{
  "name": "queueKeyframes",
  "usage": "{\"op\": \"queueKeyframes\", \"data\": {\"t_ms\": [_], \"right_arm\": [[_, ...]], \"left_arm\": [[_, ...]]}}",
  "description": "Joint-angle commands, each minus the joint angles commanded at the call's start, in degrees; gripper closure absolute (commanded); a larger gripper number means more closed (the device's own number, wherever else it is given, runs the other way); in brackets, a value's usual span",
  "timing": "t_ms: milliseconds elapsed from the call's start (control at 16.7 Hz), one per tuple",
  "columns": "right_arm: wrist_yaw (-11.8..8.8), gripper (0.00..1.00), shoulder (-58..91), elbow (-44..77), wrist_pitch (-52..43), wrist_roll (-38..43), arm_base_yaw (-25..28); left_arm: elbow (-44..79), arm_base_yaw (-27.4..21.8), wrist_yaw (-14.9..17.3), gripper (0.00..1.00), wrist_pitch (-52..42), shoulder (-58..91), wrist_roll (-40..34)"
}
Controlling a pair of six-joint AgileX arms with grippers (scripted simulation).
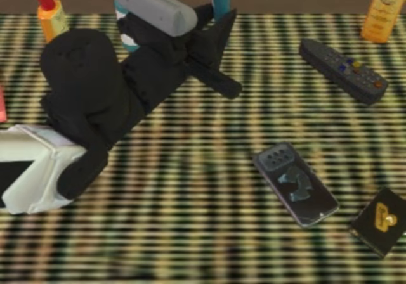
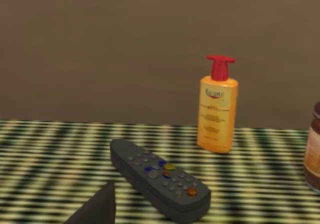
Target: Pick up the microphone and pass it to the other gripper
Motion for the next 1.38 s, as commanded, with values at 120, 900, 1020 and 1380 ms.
{"op": "queueKeyframes", "data": {"t_ms": [120, 900, 1020, 1380], "right_arm": [[-1.85, 0.00, 5.05, 3.05, 1.76, -0.27, 2.21], [-18.05, 0.00, 55.73, 34.59, 20.58, -2.63, 22.00], [-19.87, 0.00, 61.50, 38.02, 22.62, -2.96, 24.22], [-21.65, 0.00, 67.07, 41.32, 24.62, -3.27, 26.36]], "left_arm": [[0.00, 0.00, 0.00, 1.00, 0.00, 0.00, 0.00], [0.00, 0.00, 0.00, 1.00, 0.00, 0.00, 0.00], [0.00, 0.00, 0.00, 1.00, 0.00, 0.00, 0.00], [0.00, 0.00, 0.00, 1.00, 0.00, 0.00, 0.00]]}}
